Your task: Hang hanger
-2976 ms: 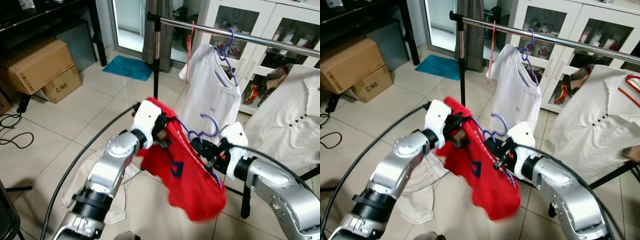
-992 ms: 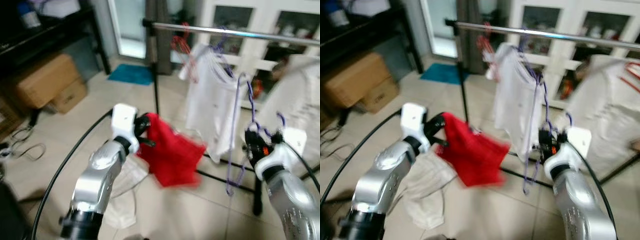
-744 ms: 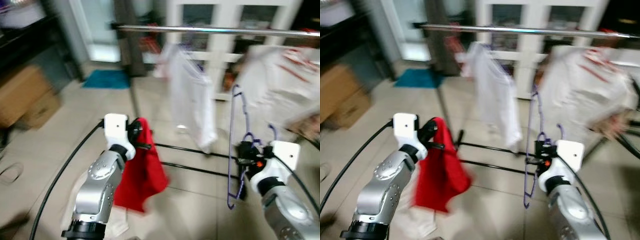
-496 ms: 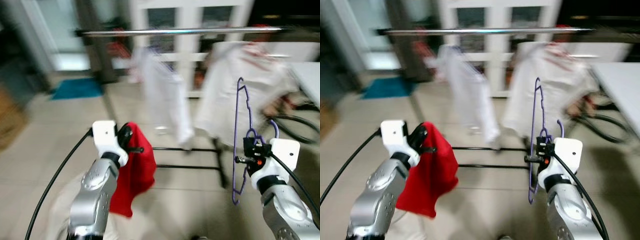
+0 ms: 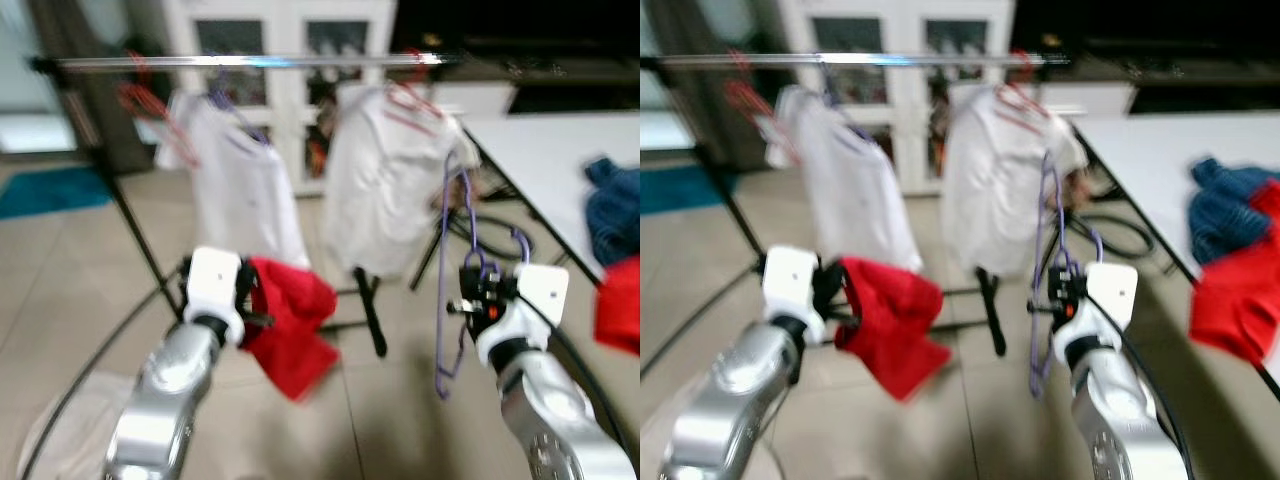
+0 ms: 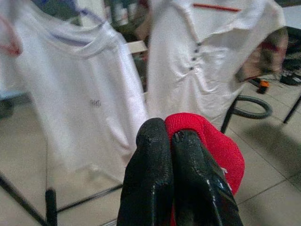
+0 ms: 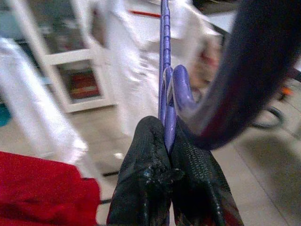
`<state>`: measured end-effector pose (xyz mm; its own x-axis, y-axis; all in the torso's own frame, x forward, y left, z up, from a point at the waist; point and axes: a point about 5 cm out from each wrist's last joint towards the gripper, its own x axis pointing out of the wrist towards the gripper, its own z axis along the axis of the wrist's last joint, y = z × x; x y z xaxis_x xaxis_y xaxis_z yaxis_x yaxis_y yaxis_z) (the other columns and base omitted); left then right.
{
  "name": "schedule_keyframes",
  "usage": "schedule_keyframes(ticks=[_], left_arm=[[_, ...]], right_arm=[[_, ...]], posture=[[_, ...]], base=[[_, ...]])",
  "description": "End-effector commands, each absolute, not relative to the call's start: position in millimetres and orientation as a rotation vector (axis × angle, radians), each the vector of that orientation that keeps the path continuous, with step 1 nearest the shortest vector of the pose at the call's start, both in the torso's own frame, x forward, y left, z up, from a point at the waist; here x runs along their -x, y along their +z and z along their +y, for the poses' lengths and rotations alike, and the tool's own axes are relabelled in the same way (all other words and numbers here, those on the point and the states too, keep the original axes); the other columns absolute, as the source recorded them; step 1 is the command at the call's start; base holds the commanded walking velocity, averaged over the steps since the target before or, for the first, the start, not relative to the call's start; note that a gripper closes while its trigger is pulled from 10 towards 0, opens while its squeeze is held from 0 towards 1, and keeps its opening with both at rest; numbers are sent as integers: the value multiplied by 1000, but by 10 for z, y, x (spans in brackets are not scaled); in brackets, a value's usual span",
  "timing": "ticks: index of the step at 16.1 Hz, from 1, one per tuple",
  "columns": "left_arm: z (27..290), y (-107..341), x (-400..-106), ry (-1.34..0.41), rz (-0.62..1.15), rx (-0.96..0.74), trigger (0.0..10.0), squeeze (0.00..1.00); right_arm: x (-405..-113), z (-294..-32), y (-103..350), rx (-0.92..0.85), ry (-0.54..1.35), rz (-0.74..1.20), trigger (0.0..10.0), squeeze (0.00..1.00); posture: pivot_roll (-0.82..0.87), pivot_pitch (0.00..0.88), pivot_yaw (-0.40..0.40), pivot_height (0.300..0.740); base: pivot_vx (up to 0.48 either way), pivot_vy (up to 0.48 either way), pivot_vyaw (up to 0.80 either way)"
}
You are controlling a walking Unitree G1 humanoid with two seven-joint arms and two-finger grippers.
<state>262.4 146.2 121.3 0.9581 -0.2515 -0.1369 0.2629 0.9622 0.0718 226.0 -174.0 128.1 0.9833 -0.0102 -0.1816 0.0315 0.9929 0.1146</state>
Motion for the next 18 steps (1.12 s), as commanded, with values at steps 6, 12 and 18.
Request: schedule_keyframes(ticks=[6,12,18], left_arm=[[1340,1419,-2919,-315,48,-111,10000,0],[1303,1359,-2939,-314,62,-112,10000,0],[1425,1375,-2893,-241,36,-119,10000,0]], right_arm=[[-2000,-1946,1089,-130,-189,303,10000,0],[-1967,-1979,1150,-109,-202,314,10000,0],[-2129,-1927,1224,-91,-163,332,10000,0]], posture=[[-1,0,111,740],[-14,13,91,740],[18,15,13,740]], base=[[0,145,-800],[0,472,-800],[0,306,-800]])
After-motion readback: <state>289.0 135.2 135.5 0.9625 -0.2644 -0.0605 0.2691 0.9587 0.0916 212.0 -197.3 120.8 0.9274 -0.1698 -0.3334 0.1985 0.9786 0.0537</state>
